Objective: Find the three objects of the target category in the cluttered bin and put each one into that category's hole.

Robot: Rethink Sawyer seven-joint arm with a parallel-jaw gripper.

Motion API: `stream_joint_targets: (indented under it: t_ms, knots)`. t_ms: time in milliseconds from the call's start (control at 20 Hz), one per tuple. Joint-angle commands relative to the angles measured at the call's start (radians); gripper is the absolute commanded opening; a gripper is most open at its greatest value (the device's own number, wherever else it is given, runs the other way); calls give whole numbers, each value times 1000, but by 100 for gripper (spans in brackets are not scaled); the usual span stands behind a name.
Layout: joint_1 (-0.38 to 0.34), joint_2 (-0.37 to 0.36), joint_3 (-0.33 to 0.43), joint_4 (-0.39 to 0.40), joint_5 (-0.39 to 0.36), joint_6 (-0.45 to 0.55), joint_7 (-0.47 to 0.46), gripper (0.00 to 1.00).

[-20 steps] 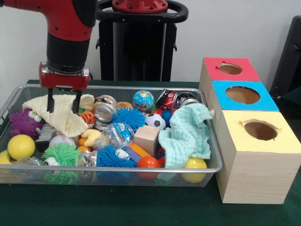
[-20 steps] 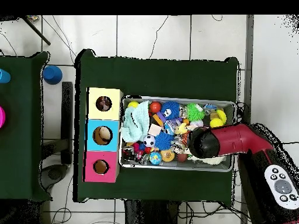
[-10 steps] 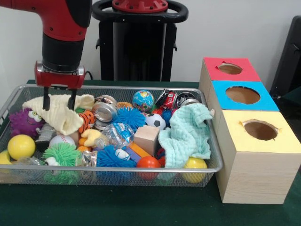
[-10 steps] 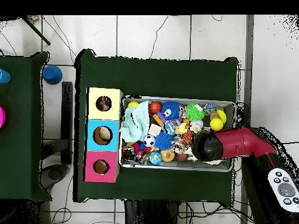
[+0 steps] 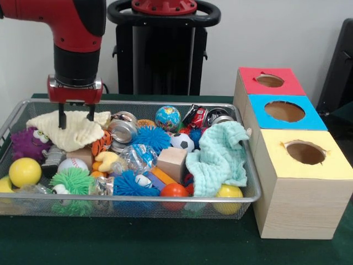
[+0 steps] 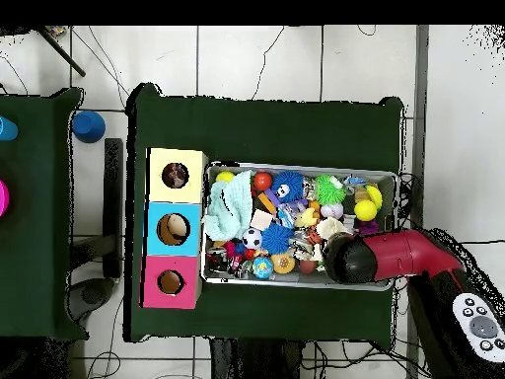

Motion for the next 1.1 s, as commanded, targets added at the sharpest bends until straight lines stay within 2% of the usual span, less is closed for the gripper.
stream_joint_targets:
  t_ms: [50,100,150,300,450,800,850,950,1100]
  knots:
    - [-4,71,68,64,-33,-99,-122,100]
    - [-6,72,74,64,-33,-110,-126,100]
    - [-9,78,81,60,-26,-130,-120,0]
    - [-8,78,81,57,-43,-207,-71,0]
    - [9,74,67,50,-44,-241,-34,0]
    - [11,44,62,59,-19,-230,-65,0]
    - [-10,16,87,84,8,-206,-98,0]
    - [-14,-52,67,141,49,-164,-75,0]
    - [-28,-161,79,235,93,-163,-68,0]
